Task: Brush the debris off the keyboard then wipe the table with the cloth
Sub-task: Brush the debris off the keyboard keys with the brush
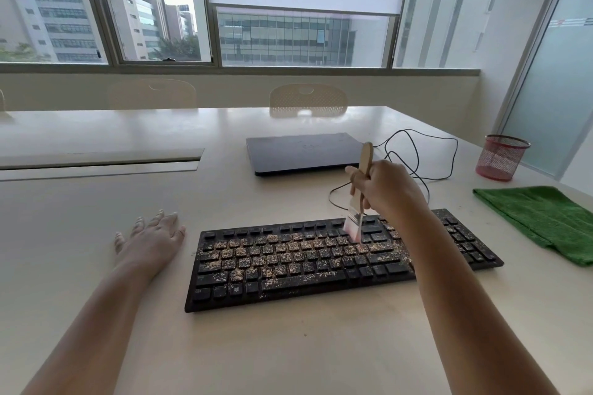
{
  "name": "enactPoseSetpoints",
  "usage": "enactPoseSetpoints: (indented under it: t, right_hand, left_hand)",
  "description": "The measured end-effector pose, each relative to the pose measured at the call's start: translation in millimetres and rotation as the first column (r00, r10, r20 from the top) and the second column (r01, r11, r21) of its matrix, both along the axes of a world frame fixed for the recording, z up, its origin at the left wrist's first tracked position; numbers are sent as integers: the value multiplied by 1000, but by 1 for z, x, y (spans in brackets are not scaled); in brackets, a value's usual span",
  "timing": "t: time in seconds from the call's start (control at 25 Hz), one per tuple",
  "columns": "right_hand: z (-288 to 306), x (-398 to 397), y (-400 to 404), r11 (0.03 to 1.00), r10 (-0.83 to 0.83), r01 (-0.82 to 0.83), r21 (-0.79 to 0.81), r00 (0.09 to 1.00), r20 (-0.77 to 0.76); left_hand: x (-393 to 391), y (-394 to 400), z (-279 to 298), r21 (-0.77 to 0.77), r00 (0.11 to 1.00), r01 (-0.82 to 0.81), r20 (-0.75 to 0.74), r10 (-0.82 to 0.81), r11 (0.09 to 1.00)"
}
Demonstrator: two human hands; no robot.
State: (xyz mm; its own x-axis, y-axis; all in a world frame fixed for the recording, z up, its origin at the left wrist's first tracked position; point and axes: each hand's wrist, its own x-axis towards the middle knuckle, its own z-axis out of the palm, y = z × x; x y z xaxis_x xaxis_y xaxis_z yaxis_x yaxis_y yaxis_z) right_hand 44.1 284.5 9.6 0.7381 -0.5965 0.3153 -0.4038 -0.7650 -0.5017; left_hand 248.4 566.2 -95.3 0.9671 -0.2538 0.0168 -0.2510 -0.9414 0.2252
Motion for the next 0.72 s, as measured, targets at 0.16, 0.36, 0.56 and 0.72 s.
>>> enactPoseSetpoints:
  t: [0.16, 0.36, 0.56, 0.72]
  right_hand:
    - [-2, 2, 6, 992, 115, -116, 42, 993, 31]
    - [-1, -2, 8, 996, 82, -81, 44, 997, -10]
    - [-4, 4, 13, 991, 120, -122, 62, 992, 27]
    - [-2, -1, 10, 990, 121, -118, 76, 992, -33]
  left_hand:
    - [0, 0, 1, -13, 1000, 0, -4, 0, 1000]
    - [0, 0, 0, -15, 1000, -1, -9, 1, 1000]
    - [0, -1, 0, -12, 1000, -3, -5, 3, 1000]
    - [0, -1, 0, -11, 1000, -3, -7, 3, 1000]
